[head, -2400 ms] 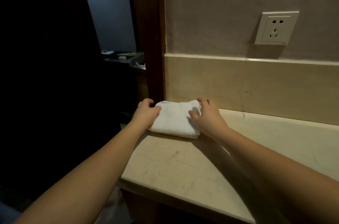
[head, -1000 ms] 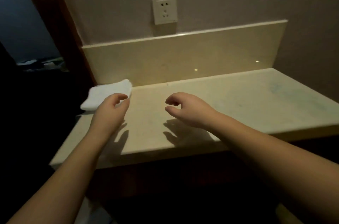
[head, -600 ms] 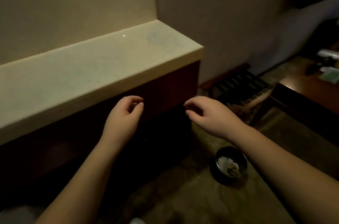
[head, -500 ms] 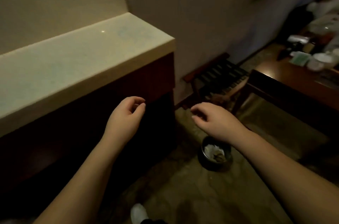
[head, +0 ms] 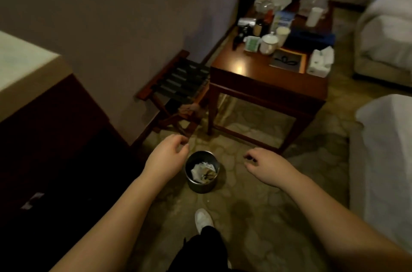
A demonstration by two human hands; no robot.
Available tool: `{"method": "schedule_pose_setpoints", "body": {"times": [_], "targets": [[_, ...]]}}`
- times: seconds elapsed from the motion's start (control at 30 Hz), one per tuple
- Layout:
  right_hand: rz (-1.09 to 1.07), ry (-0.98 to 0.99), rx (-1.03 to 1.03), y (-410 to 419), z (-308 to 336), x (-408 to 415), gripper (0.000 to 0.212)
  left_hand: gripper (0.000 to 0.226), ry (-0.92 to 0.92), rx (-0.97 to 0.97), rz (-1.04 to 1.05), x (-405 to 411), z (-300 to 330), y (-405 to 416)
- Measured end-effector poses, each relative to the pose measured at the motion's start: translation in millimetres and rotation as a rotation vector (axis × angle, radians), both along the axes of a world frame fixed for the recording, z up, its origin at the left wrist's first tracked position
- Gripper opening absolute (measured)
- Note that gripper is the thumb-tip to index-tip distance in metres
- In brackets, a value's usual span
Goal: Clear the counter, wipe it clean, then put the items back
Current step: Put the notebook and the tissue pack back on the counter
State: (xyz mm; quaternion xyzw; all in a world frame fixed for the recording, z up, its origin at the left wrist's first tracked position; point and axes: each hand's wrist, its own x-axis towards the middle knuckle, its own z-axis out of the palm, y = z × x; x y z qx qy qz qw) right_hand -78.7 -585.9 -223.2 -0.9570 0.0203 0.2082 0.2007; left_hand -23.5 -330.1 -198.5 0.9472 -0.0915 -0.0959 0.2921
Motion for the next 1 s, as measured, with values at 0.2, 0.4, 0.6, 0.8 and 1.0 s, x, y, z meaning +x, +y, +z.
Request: {"method": "schedule_pose_setpoints", "body": {"times": [0.2,0.4,0.6,0.8,1.0], "targets": [[-0.131,0.115,-0.103,-69.5,-23.8,38.3,0.035,0.027,0.083,0.046,-0.122,74.3,-44.2,-63.3],[-0.332,0.166,-0.119,-144.7,-22.7,103.2,0.033,0.027,0.063,0.069,-0.207,174.6,-41.7,-126.3],[-0.506,0.162,-0.043,-215.7,8.4,152.7,0.035,0.030,-0.014,0.146,-0.362,267.2,-7.9,-198.3],[-0.835,-0.061,0.120,-305.8,41.9,195.9,0.035,0.033,-0.122,0.194,-0.476,337.5,35.3,-274.0],[-1.095,-0.174,0.317,-385.0,13.0,222.2,0.027,0.036,-0.045,0.226,-0.476,379.9,18.0,-351.8]]}}
